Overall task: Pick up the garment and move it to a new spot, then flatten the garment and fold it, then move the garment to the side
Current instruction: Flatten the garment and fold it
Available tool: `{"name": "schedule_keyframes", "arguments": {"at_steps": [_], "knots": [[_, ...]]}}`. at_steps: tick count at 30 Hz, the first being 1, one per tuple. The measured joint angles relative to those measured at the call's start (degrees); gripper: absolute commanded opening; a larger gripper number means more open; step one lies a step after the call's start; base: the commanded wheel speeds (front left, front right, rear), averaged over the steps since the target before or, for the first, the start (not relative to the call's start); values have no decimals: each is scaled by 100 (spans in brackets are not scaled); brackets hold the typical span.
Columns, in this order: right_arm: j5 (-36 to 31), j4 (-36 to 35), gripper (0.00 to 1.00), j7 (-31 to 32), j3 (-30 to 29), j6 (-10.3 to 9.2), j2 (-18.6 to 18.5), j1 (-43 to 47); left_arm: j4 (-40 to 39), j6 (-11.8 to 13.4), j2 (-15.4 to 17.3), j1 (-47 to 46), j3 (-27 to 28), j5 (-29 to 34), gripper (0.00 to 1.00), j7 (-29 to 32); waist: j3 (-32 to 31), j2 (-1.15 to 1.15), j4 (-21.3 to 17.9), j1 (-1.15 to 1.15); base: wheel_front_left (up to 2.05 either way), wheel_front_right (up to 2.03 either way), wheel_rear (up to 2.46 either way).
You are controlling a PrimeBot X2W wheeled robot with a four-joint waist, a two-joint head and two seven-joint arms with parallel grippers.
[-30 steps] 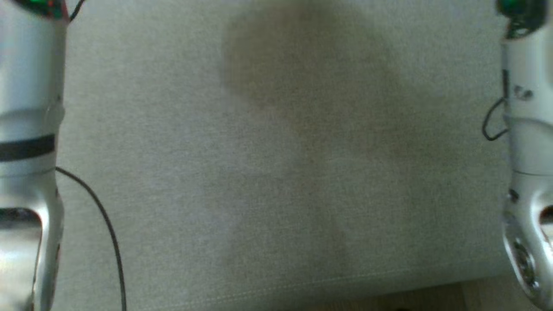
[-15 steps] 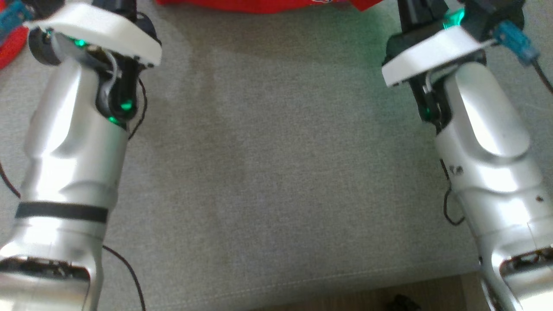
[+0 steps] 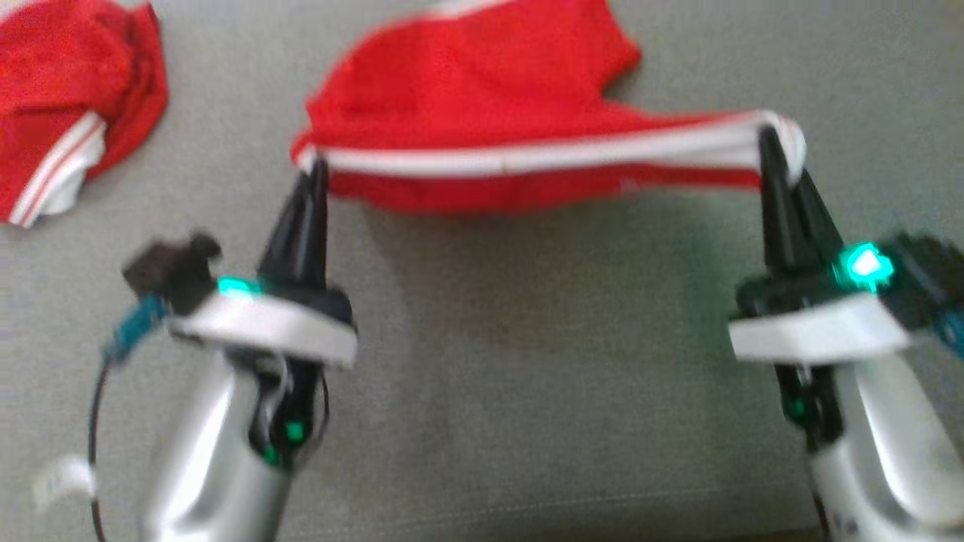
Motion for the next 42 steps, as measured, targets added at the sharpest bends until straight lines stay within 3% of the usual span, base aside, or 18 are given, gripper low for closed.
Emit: {"name": "schedule_keyframes", "arguments": {"at_steps": [9,16,23,33,42], "knots": [[-201,-1690,0,798,-297,0,75,2020,-1771,498,10,2207,-180,-51,0,166,-667,0,-87,0,0,0,0],[-149,-1794,0,1122,-445,-1,185,2401,-2048,705,-1,2816,-374,-387,0,624,-669,0,-20,0,0,0,0],[-103,-958,0,1243,-454,-1,-56,1774,-1661,779,-168,2524,-459,-691,0,797,-593,0,230,0,0,0,0],[-74,916,0,1594,71,0,-525,-716,-171,1133,-377,575,-445,-1667,0,1053,-106,0,625,0,0,0,0],[29,2893,0,1696,400,0,-730,-2384,957,1352,-434,-751,-1189,-2466,0,823,459,0,1084,1,0,0,0]]}}
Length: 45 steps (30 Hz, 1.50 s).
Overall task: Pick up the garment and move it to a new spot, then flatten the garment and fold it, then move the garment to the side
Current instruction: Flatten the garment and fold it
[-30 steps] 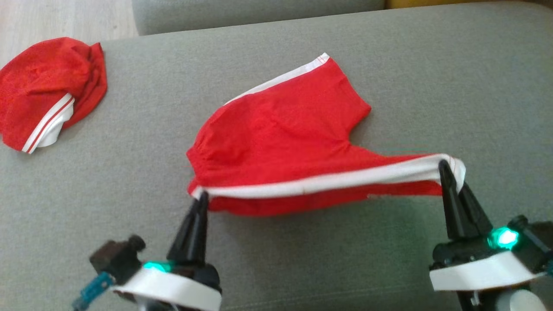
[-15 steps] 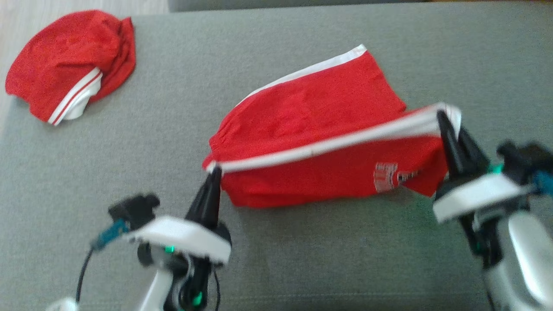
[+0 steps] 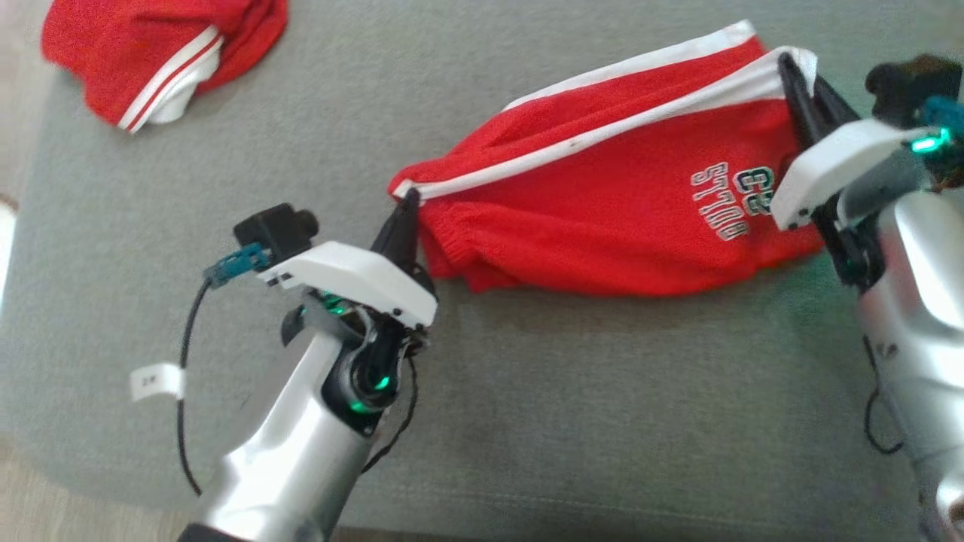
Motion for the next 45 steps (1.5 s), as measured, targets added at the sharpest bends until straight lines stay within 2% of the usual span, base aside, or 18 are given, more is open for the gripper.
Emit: {"name": "schedule_keyframes", "arguments": {"at_steps": [4,11,12,13,14,15,16,17,25,31,35,45], "knots": [[56,630,0,0,256,0,-133,-444,203,52,-8,-275,-424,-394,0,-142,159,0,240,0,0,0,0],[304,1445,0,-162,537,0,-201,-1038,355,49,-11,-683,-945,-677,0,-450,287,0,476,0,0,0,0],[339,1548,0,-200,579,0,-203,-1101,356,48,-12,-712,-993,-700,8,-480,286,0,487,0,0,0,0],[375,1642,0,-225,633,0,-204,-1157,359,46,-14,-730,-1036,-699,32,-523,282,0,494,0,0,0,0],[403,1736,6,-270,666,0,-204,-1205,369,45,-13,-745,-1084,-698,50,-558,277,0,500,-1,0,0,0],[445,1817,32,-323,676,0,-204,-1240,372,38,-12,-756,-1137,-697,95,-597,271,0,505,-1,0,0,0],[490,1905,79,-408,676,0,-204,-1277,372,15,-13,-766,-1182,-679,100,-643,264,0,511,0,0,0,0],[501,1989,100,-502,680,0,-210,-1318,370,-12,-13,-781,-1209,-631,100,-679,256,0,517,-1,0,0,0],[758,2365,100,-961,1020,0,-321,-1455,27,-105,118,-705,-1217,247,100,-823,86,0,523,-1,0,0,0],[937,2415,100,-1013,1428,0,-541,-1442,-723,-103,360,87,-828,1192,100,-823,-116,0,450,-1,0,0,0],[1308,2301,100,-524,1805,0,-680,-1350,-1081,-49,508,710,-497,1559,100,-823,-237,0,369,-1,0,0,0],[2261,1909,100,565,2354,0,-1058,-939,-1716,-3,511,1527,25,1794,100,-824,-217,0,345,-1,0,0,0]]}}
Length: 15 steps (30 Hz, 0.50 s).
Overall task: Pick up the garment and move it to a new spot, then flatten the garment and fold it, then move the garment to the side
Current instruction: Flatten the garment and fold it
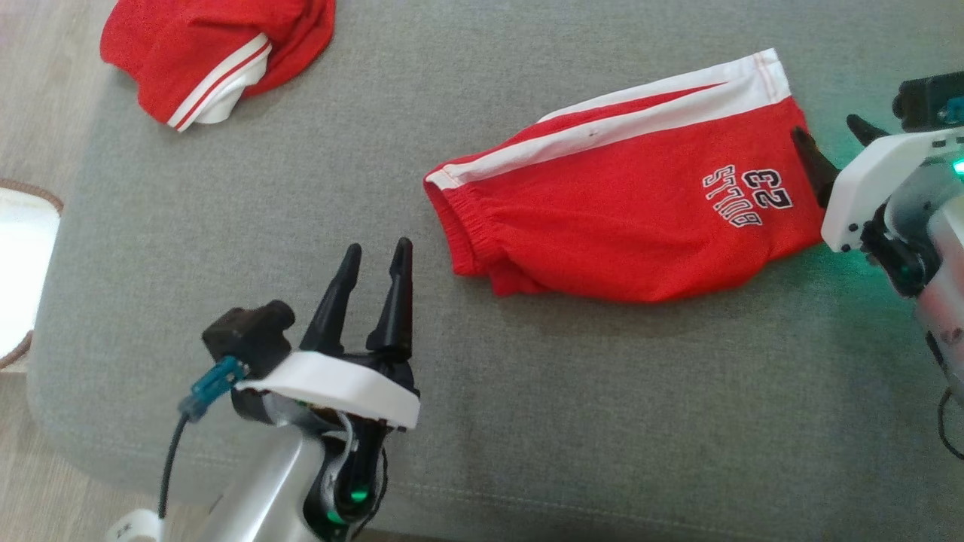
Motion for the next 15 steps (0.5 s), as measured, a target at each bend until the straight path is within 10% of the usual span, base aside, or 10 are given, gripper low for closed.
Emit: {"name": "schedule_keyframes", "arguments": {"at_steps": [9,12,15], "knots": [[497,48,100,745,129,0,0,1,-68,-1,-13,18,168,170,100,0,95,0,123,0,0,0,0],[680,25,43,949,129,0,-2,-7,-68,0,-12,18,230,302,100,0,91,0,144,0,0,0,0],[825,-16,13,1072,141,0,-2,-5,-67,-1,-12,21,283,371,100,0,78,0,137,0,0,0,0]]}}
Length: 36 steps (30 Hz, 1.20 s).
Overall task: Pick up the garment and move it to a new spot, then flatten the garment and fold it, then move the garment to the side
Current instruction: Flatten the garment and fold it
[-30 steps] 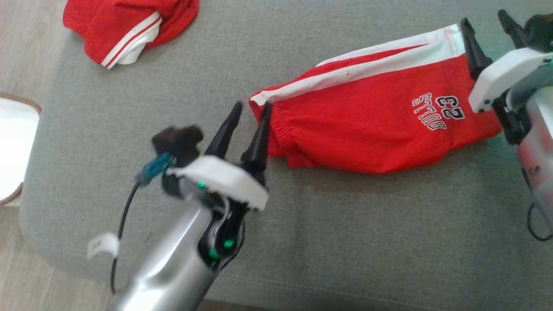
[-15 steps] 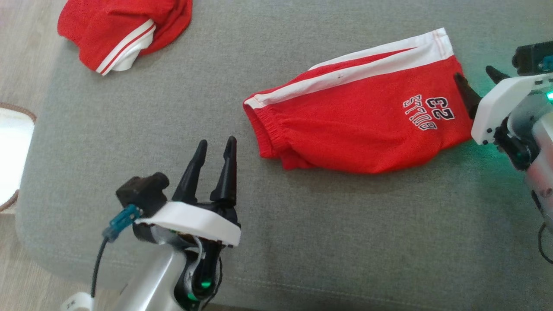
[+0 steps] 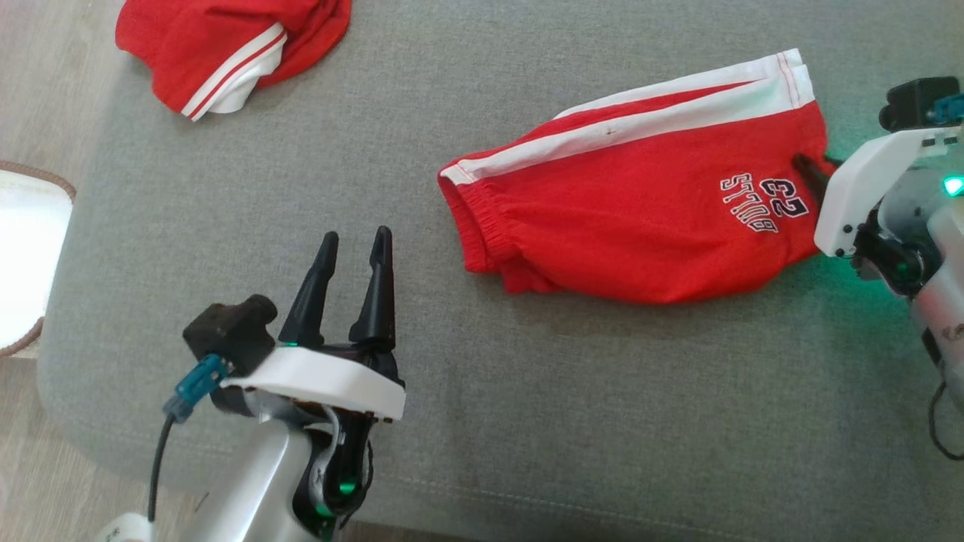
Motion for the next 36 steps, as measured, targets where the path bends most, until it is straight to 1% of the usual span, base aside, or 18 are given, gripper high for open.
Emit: {"name": "schedule_keyframes", "arguments": {"at_steps": [1,4,8,12,15,20,25,28,33,36], "knots": [[29,-16,0,3,13,0,0,6,0,0,0,1,4,32,100,0,-7,0,-8,0,0,0,0],[88,-34,0,-34,32,0,10,26,21,-1,1,8,22,76,100,0,-43,0,-60,0,0,0,0],[118,-43,0,-430,22,0,18,226,53,-5,14,19,37,159,100,0,-140,0,-181,0,0,0,0],[121,-99,0,-778,9,0,14,447,76,-4,78,125,71,254,100,0,-271,0,-391,0,0,0,0],[120,-153,0,-981,-34,0,-5,582,102,1,174,245,104,359,100,1,-369,0,-603,0,0,0,0],[101,-360,0,-1269,-220,0,-57,894,138,22,212,267,143,424,100,0,-495,0,-1029,0,0,0,0],[-22,-544,0,-1429,-463,0,-86,1135,243,59,344,265,159,520,100,0,-541,0,-1453,0,0,0,0],[-71,-594,0,-1496,-646,0,-79,1229,285,104,364,263,165,576,100,0,-548,0,-1648,0,0,0,0],[-257,-726,0,-1582,-902,0,-32,1398,434,105,369,257,163,580,100,0,-604,0,-1757,0,0,0,0],[-387,-1017,0,-1599,-966,0,14,1467,495,105,372,259,164,578,100,0,-681,0,-1728,0,0,0,0]]}}
